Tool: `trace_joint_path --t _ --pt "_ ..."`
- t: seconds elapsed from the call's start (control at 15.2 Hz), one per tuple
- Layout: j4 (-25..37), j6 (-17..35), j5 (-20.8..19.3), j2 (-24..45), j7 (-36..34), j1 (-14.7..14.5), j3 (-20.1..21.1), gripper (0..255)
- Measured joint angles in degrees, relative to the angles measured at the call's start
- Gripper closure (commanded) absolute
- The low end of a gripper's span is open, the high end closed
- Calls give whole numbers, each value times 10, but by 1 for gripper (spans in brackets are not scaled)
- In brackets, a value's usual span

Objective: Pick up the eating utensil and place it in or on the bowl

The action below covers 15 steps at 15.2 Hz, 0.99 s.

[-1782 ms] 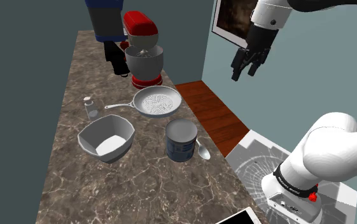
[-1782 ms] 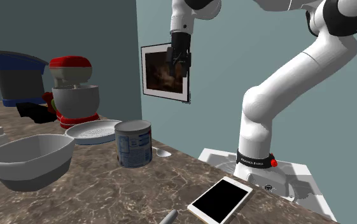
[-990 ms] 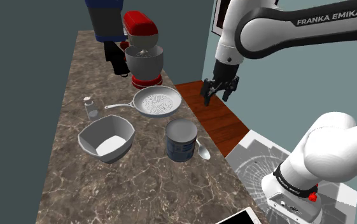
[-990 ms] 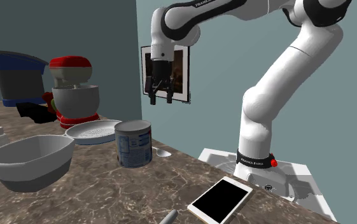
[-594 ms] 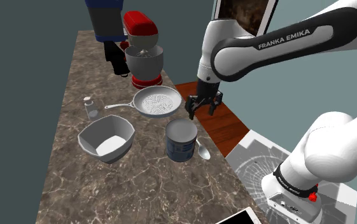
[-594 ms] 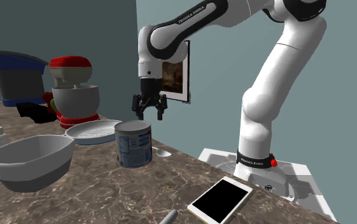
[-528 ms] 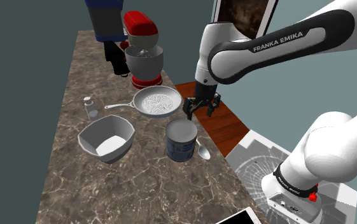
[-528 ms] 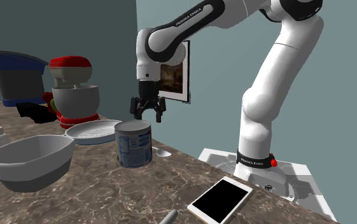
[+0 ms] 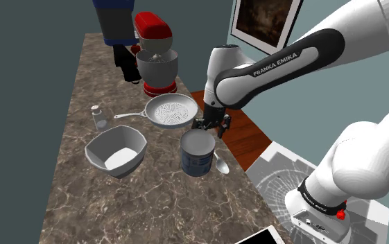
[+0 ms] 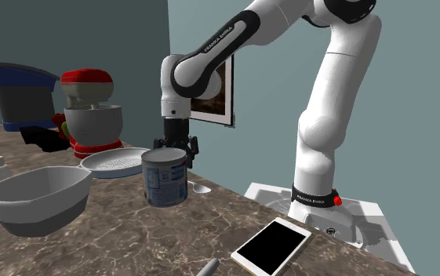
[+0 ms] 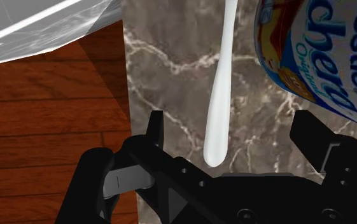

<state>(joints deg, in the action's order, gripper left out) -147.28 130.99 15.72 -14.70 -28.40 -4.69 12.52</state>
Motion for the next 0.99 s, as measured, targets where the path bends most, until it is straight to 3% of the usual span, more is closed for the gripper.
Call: trace_joint_path --t 0.53,0.59,0.99 --pt "-7 23 3 13 0 -2 2 0" --pt "-8 22 3 13 1 -2 2 255" --pt "-9 20 2 13 1 -3 3 255"
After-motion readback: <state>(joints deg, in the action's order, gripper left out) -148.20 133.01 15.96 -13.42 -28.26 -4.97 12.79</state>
